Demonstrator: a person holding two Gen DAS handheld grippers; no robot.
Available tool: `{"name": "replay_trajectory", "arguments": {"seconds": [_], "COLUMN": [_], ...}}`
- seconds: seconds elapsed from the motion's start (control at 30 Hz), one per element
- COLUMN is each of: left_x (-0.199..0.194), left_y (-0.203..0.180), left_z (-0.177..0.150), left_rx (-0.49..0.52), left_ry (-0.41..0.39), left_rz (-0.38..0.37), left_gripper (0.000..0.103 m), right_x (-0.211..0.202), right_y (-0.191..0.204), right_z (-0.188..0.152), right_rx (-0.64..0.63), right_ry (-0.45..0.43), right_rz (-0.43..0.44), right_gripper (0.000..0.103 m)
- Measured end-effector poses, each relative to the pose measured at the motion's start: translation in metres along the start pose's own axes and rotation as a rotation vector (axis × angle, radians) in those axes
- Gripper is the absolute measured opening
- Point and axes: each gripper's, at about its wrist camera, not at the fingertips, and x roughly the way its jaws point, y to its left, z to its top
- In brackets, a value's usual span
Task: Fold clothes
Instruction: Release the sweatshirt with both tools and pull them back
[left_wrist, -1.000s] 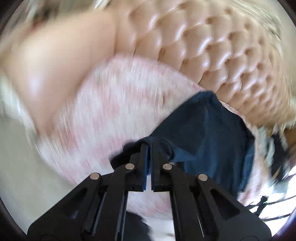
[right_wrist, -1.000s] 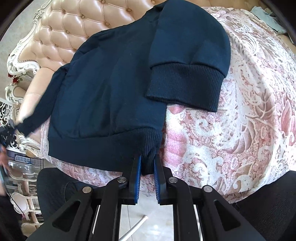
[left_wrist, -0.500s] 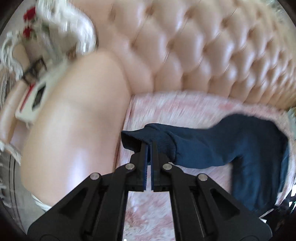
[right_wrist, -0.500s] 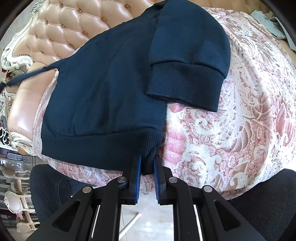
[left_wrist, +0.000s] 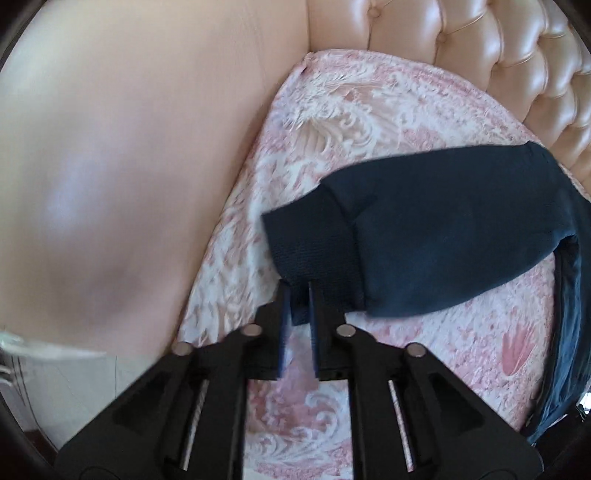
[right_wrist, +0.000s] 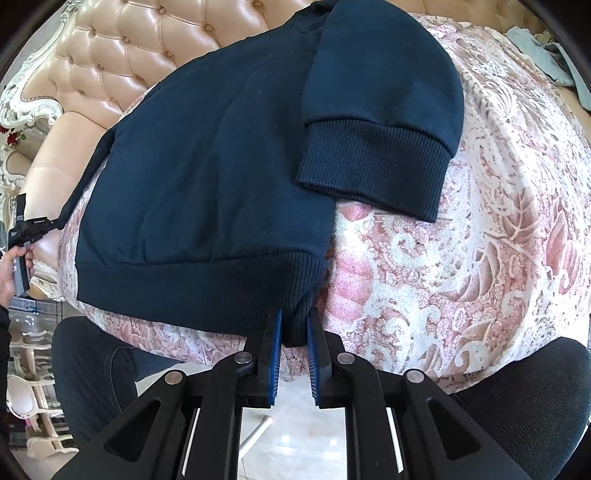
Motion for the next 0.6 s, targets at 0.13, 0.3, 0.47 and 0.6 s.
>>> {"name": "replay_trajectory", "arguments": {"seconds": [0.13,0.3,0.47,0.6], "left_x": [-0.012,-0.038,-0.094,-0.119], "left_y": [0.01,0.016,-0.033,-0.09], "left_z": [-0.007,-0.004,-0.055,-0.134], "left_rx": [-0.033,-0.146,-0.216,-0.226], "left_ry": [-0.005,-0.067,-0.251,-0.324], "left_rz": [0.031,-0.135,-0.369,-0.526], "left_gripper": [0.021,0.025,0.042,0.059], "right_x": [-0.004,-0.008,-0.041,-0.094], "right_y": [-0.002,-0.009,-0.018,-0.03], "right_z": [0.001,-0.003,-0.012,-0.015], "right_rx": [-0.006,0.005,0.017,-0.014], "right_ry": [0.0,0.018,-0.032,-0.221], "right_rz": [0.0,0.004,-0.048,-0.231], "right_gripper": [0.014,0.018,0.049,0.071]}}
